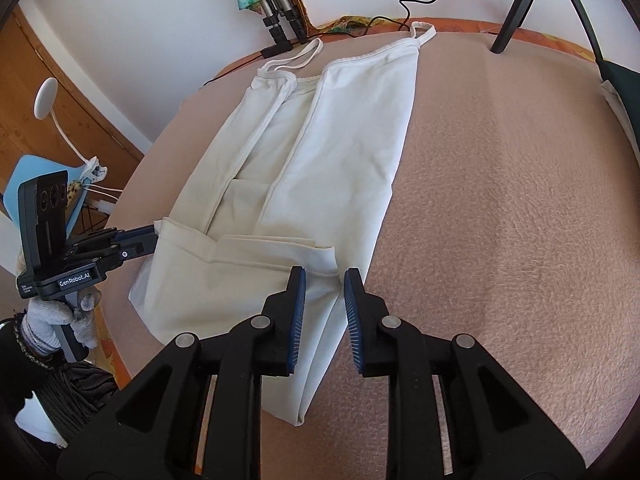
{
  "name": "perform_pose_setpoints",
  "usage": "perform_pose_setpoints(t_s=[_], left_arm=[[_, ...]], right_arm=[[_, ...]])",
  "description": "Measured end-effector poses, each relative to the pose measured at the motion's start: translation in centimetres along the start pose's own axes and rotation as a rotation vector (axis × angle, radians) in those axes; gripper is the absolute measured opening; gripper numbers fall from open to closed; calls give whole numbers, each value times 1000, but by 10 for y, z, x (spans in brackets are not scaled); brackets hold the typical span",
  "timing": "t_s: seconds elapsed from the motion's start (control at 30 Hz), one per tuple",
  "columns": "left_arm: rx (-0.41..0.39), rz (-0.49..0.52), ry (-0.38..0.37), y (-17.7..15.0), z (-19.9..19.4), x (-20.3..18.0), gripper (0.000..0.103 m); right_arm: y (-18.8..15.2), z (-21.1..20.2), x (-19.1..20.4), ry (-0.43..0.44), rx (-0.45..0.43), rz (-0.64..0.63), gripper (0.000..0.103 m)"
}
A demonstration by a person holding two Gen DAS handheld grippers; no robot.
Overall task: Fold small clothes
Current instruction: 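Grasp the hem with both grippers and fold it up toward the straps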
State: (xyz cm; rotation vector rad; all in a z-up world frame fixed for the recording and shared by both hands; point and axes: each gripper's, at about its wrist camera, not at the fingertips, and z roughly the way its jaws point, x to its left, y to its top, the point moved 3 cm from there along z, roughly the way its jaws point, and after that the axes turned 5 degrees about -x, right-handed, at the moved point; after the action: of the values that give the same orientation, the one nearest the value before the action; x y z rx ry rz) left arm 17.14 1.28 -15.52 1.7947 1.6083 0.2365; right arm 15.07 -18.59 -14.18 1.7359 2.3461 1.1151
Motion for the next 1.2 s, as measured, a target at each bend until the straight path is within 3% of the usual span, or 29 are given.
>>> perform_pose_setpoints(t_s=[0.23, 0.4, 0.63, 0.7, 0.97, 1.1, 1.2], left_arm=[[-8, 28, 13, -1, 3, -4, 21], [-31, 36, 19, 0, 1, -4, 7], [-60, 60, 33, 4, -4, -8, 5], [-72, 63, 35, 5, -6, -9, 5], [-127, 80, 53, 16, -13, -9, 5], [-109, 98, 105, 14, -1, -4, 5], [-98, 89, 165, 15, -2, 4, 12]], right_arm=[[3, 4, -3, 15, -7, 14, 23], [4, 3, 4, 17, -23, -16, 23], [4, 6, 9, -6, -21, -45, 22], [4, 4, 10, -2, -24, -37, 7], [12, -11, 5, -8, -66, 6, 4], [10, 1, -2, -91, -26, -4, 4], [7, -1, -3, -140, -25, -20, 4]])
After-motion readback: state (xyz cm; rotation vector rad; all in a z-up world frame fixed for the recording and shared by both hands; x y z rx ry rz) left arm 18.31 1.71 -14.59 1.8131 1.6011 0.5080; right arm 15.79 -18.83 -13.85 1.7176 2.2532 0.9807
